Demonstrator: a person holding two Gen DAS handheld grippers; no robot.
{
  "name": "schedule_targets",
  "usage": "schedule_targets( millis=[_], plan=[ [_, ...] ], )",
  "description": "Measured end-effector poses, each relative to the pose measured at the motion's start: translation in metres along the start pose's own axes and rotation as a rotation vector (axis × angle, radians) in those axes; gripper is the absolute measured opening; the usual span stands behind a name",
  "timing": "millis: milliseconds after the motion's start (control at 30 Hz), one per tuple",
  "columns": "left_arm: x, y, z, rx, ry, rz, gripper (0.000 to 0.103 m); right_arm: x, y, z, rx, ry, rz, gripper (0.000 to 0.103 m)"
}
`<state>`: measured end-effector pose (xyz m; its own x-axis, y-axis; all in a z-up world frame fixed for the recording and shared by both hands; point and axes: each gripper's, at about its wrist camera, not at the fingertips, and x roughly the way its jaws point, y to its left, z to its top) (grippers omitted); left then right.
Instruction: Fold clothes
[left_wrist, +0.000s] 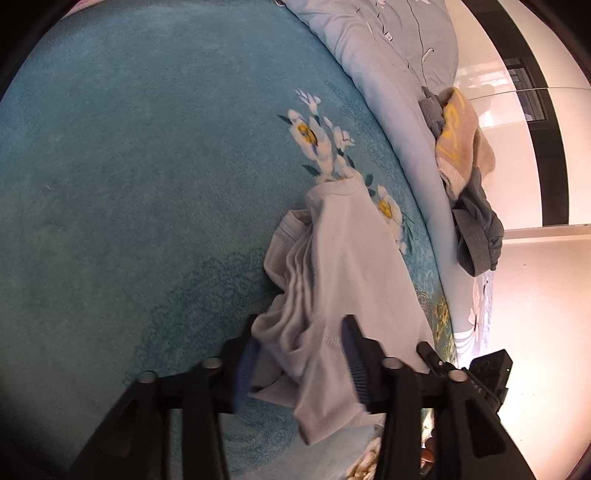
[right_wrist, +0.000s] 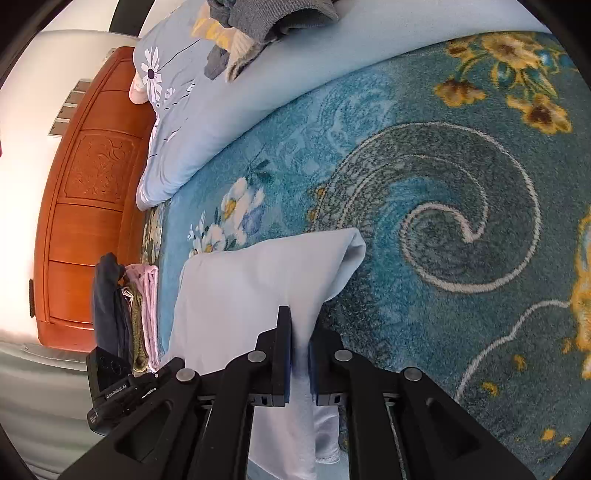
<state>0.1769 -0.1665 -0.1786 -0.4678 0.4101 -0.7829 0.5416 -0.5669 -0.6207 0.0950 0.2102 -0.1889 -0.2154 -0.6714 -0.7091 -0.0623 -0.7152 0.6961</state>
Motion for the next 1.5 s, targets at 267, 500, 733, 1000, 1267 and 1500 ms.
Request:
schedule_targets(
  millis=[267,500,733,1000,1267,1500],
  plan=[
    [0.031,-0.007,0.015,0.062,0.06,0.028,0.058,-0.003,-0.015,-0.017,0.069,-0.058,0.005,0.039],
    [0.036,-0.006,0.01,0.076,0.078,-0.009,0.016,0.015,-0.006,-0.029,0.162,-0.028,0.039,0.011],
    [-0.012,-0.041,0.006,0.221,-0.065,-0.046,0.013,-0.012,0.05,-0.012,0.02,-0.03,0.019,0.008],
    [-0.167,-0.02,0.04,0.111,-0.401,-0.178,0.012,-0.025,0.226,0.044,-0.43,-0.018,0.083,0.008],
    [-0.335,0.052,0.038,-0.009,-0.783,-0.144,0.012,0.046,0.436,0.025,-0.822,0.118,0.271,0.007],
    [-0.419,0.117,0.059,-0.115,-0.963,-0.046,0.012,0.125,0.6,-0.019,-1.091,0.274,0.372,0.007]
  ],
)
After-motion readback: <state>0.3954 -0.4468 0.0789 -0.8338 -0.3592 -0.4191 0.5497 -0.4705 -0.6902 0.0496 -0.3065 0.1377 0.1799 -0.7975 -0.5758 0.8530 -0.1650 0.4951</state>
